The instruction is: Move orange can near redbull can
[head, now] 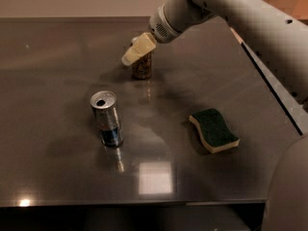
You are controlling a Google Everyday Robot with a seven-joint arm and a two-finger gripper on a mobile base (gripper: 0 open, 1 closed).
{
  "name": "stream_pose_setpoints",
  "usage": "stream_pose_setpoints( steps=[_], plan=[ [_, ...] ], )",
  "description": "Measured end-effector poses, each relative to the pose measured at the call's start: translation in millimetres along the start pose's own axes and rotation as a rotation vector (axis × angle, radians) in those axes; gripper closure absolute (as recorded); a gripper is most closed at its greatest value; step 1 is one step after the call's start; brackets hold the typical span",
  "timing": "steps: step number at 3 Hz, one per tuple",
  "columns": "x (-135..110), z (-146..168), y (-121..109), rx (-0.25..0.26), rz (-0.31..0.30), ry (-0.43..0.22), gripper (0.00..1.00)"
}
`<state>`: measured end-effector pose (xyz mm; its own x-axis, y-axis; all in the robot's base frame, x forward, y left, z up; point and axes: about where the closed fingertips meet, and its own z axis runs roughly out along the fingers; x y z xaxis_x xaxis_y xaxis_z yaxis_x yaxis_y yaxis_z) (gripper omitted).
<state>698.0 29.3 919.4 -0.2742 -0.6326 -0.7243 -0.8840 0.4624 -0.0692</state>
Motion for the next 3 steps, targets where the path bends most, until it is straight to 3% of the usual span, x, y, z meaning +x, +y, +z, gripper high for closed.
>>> stream_pose_setpoints(
  steps=[1, 3],
  plan=[
    [0.2, 9.5, -0.5, -0.010, -0.003, 0.011, 0.00],
    [2.4, 11.6, 3.5, -0.021, -0.013, 0.021, 0.41]
  ],
)
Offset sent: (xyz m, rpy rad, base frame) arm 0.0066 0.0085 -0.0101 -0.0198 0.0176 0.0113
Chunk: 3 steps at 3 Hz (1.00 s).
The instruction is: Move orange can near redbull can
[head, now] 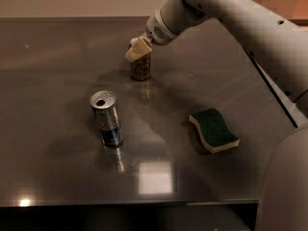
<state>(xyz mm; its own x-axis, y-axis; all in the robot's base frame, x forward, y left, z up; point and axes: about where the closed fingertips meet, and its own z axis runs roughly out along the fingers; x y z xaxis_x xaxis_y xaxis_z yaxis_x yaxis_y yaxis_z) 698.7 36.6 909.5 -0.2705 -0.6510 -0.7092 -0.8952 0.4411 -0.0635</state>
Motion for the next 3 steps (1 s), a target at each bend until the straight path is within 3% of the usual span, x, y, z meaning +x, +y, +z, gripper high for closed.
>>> stream_pose_setpoints(
  steps=[1, 2, 3],
  plan=[
    [1, -9, 6, -0.013, -0.010, -0.011, 0.64],
    [-4, -34, 29, -0.041, -0.066, -0.039, 0.88],
    [-2, -61, 65, -0.093, -0.164, -0.046, 1.00]
  ],
)
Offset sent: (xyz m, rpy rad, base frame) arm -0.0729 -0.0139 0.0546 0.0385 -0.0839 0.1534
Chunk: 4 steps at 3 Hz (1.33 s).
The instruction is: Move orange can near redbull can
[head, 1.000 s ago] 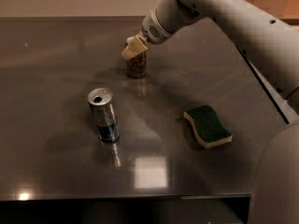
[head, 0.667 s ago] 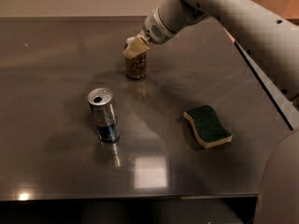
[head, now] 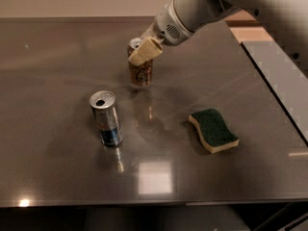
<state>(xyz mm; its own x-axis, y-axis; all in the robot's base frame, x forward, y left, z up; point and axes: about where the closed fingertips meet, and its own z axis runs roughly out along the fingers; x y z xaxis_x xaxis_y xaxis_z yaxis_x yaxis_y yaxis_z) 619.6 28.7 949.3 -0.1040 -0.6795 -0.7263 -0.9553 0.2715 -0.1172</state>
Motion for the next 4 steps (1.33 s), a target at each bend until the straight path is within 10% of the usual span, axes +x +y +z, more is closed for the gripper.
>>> stream_pose_setpoints(
  steps=[4],
  plan=[
    [21, -19, 129, -0.267, -0.218, -0.018, 1.00]
  ],
)
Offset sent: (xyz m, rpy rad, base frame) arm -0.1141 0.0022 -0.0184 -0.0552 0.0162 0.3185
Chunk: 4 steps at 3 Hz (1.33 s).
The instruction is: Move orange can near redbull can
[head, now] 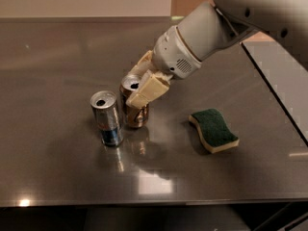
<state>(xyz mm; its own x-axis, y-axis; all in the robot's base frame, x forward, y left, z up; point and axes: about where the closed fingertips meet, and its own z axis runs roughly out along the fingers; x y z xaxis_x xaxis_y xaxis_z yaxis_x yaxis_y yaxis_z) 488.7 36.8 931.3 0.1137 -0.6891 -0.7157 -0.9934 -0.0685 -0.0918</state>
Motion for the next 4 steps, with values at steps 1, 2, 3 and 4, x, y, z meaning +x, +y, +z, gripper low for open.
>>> stream_pose_setpoints(
  steps=[1, 2, 3, 4],
  plan=[
    [0, 2, 15, -0.023, -0.024, -0.022, 0.81],
    [2, 7, 20, -0.036, -0.037, -0.031, 0.59],
    [4, 13, 23, -0.048, -0.041, -0.032, 0.35],
    [8, 18, 23, -0.056, -0.037, -0.022, 0.12]
  ],
)
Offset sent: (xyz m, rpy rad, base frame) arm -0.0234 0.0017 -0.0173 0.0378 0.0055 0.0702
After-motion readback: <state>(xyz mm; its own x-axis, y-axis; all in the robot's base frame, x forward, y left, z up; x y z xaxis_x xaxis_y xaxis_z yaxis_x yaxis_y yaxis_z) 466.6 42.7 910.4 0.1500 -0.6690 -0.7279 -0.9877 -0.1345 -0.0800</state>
